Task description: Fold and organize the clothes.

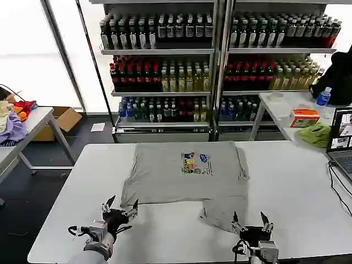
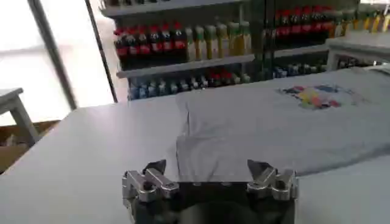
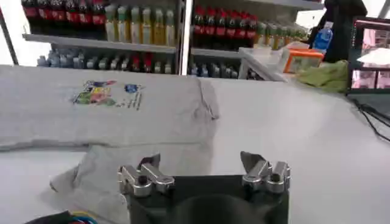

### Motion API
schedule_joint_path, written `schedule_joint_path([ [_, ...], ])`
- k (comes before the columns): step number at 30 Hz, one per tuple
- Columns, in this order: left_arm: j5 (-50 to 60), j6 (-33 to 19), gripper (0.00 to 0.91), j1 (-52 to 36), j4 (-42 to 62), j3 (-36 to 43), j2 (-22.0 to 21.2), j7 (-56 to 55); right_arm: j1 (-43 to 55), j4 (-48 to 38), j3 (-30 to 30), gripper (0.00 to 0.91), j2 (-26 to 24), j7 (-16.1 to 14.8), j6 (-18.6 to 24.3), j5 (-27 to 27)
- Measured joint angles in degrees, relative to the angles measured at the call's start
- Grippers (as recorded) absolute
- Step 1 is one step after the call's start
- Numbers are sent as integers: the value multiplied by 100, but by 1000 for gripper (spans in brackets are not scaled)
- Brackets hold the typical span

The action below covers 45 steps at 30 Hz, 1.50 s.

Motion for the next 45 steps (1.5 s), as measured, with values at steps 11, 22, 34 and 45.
schedule_joint_path([
  [11, -252, 115, 907, -208, 263, -18, 63, -56, -5, -198, -170, 907, 108, 22, 12, -152],
  [22, -383, 117, 907, -307, 445, 26, 63, -51, -5, -350, -271, 907, 190, 48, 77, -214],
  [34, -442, 60, 403, -272, 494, 37, 69, -28, 34, -572, -371, 725, 251, 92, 206, -238],
  [45, -399, -20, 10, -240, 591, 74, 36, 12, 73, -811, -434, 0, 253, 124, 397, -216],
])
